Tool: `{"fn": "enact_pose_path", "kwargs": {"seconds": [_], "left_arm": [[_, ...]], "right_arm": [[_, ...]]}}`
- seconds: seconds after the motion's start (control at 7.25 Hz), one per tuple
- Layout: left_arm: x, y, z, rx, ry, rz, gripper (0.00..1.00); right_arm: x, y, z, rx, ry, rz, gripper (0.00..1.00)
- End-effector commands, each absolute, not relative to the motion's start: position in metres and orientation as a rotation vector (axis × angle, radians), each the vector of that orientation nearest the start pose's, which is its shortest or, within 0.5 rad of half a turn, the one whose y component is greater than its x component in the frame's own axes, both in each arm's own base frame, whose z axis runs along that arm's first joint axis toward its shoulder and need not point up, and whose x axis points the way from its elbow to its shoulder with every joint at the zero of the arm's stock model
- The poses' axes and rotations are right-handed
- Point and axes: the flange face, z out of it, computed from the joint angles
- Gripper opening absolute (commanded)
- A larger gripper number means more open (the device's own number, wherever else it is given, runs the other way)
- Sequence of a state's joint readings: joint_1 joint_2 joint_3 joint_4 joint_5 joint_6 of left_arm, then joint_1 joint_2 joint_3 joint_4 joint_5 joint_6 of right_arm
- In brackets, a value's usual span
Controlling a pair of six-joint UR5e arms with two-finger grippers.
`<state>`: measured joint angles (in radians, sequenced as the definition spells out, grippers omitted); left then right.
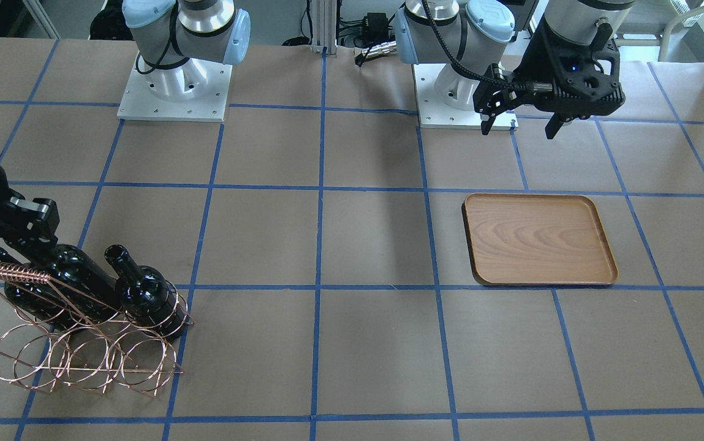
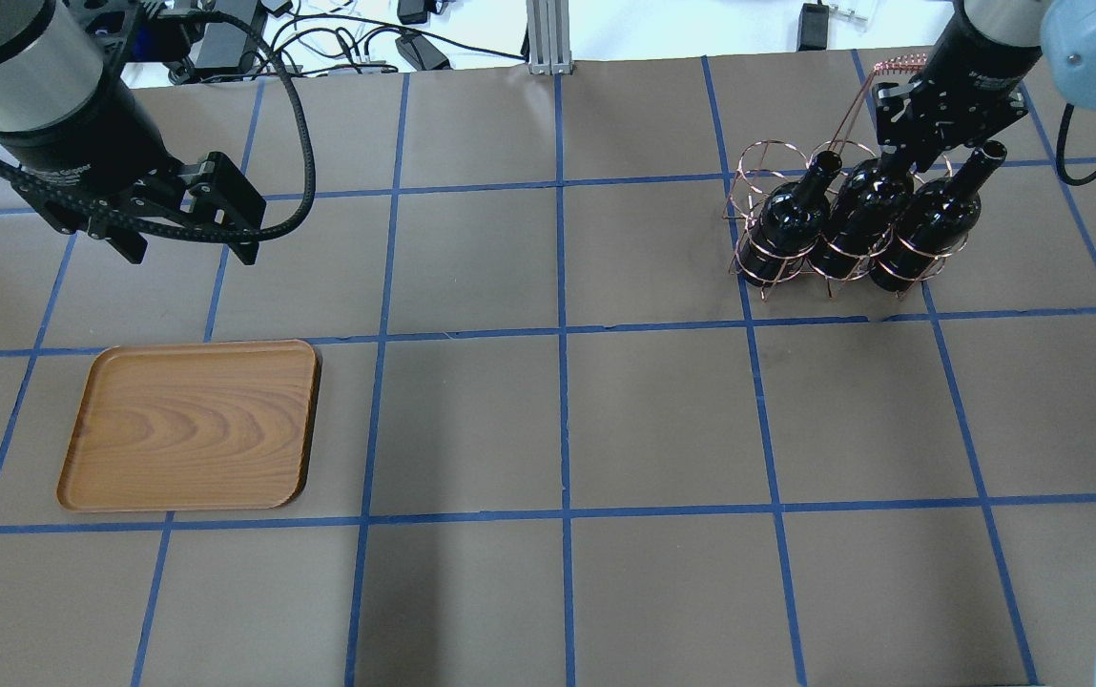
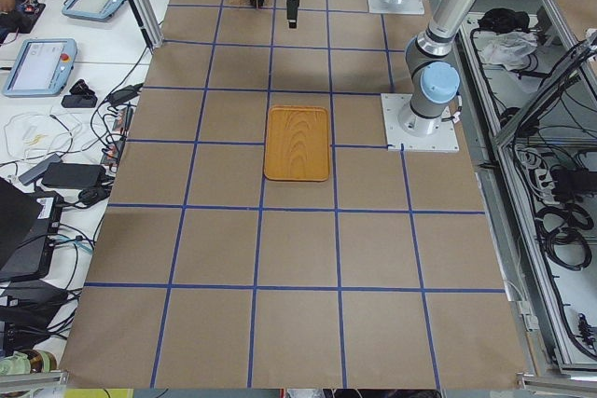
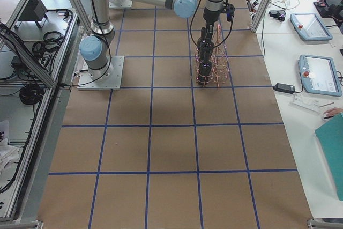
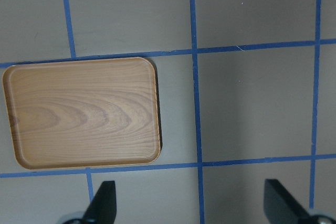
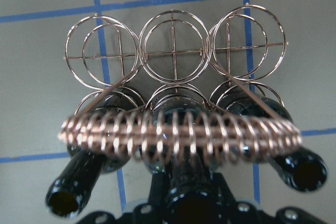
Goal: Take wine from basket and place on tray
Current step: 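Grasp the bottle neck with the right gripper and lift it out of the rack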
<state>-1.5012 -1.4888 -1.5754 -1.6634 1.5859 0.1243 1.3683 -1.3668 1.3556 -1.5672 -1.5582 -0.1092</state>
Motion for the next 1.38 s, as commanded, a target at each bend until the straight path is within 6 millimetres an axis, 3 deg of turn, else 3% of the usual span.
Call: {"fn": "enact_pose_path", "kwargs": {"seconds": [0.0, 0.14, 0.28, 0.41, 0.69, 0.97, 1.24], "left_arm": [[-0.100, -0.462, 0.516, 0.087, 3.126, 0.026, 1.00], [-0.100, -0.463, 0.515, 0.086, 3.125, 0.024, 1.00], [-0.100, -0.462, 0.516, 0.086, 3.123, 0.027, 1.00], [-0.099, -0.462, 0.516, 0.084, 3.124, 0.027, 1.00], [-0.096, -0.462, 0.518, 0.074, 3.123, 0.017, 1.00], [-0.088, -0.463, 0.525, 0.055, 3.121, 0.001, 1.00], [-0.062, -0.464, 0.527, -0.012, 3.121, 0.007, 1.00]], "right_arm": [[0.046, -0.525, 0.573, 0.138, 3.181, -0.031, 0.02], [0.061, -0.491, 0.597, 0.164, 3.183, -0.025, 0.02], [0.077, -0.471, 0.606, 0.217, 3.177, -0.012, 0.02], [0.111, -0.465, 0.605, 0.267, 3.156, -0.009, 0.03], [0.211, -0.453, 0.584, 0.303, 3.157, 0.009, 0.02], [0.314, -0.464, 0.535, 0.306, 3.130, -0.005, 0.02], [0.413, -0.475, 0.468, 0.410, 3.026, 0.017, 0.02]]}}
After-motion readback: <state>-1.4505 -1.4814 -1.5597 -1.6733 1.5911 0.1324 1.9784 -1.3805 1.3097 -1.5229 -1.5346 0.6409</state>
